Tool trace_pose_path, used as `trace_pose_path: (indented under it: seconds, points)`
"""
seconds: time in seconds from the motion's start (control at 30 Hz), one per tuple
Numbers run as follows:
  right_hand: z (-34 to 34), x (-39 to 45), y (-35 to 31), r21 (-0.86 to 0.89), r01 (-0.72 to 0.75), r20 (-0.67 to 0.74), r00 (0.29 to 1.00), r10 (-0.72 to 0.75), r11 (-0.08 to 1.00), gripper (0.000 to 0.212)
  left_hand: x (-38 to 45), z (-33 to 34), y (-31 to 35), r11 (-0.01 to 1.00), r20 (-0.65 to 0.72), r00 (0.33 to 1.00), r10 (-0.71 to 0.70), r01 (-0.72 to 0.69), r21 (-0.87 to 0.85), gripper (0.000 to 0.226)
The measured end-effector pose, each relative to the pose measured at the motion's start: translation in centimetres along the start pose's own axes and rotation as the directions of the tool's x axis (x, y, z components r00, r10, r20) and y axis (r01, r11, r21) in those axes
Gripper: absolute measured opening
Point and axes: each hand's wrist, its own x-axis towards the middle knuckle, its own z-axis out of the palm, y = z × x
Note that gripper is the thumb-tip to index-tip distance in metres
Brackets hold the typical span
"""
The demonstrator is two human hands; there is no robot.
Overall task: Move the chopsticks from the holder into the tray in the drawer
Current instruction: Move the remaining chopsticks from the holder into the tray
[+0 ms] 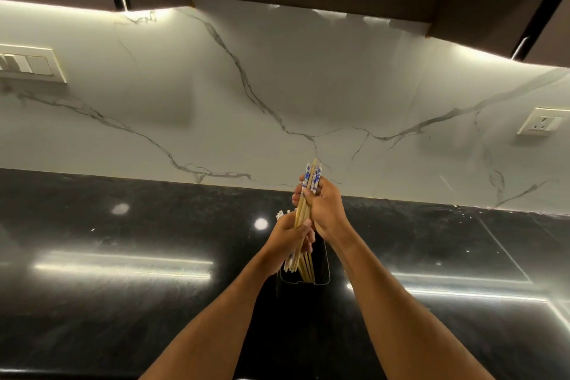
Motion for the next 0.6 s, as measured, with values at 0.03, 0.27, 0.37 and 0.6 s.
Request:
trace_pose_path:
  seconds: [0.03,0.27,0.37,0.6]
  points:
    - [-0.1,-0.3,-0.3,0.02,-0.013,0.013,1.0,0.012,1.0,0.024,-0.4,0.1,0.2,1.0,-0.004,1.0,-0.004,0.004,-0.014,0.021]
    - [-1.8,-2.3,-2.2,0.111,-0.046,-0.009,0.999,0.047,0.993,0.015,-4.1,0.3,0.1,0.995,0.053,0.995,-0.083,0.086,-0.047,0.023]
    - [-2.4,-3.1,-3.1,0.033,-0.047,-0.003,0.999,0.048,0.998,0.012,-5.6,0.2,0.2,0.989,0.093,0.989,-0.111,0.119,-0.082,0.022]
    - [-2.4,-4.3,-4.1,-0.154,0.047,-0.041,0.998,-0.054,0.987,0.014,-7.7,-0.2,0.5,0.985,0.114,0.984,-0.139,0.15,-0.089,0.023]
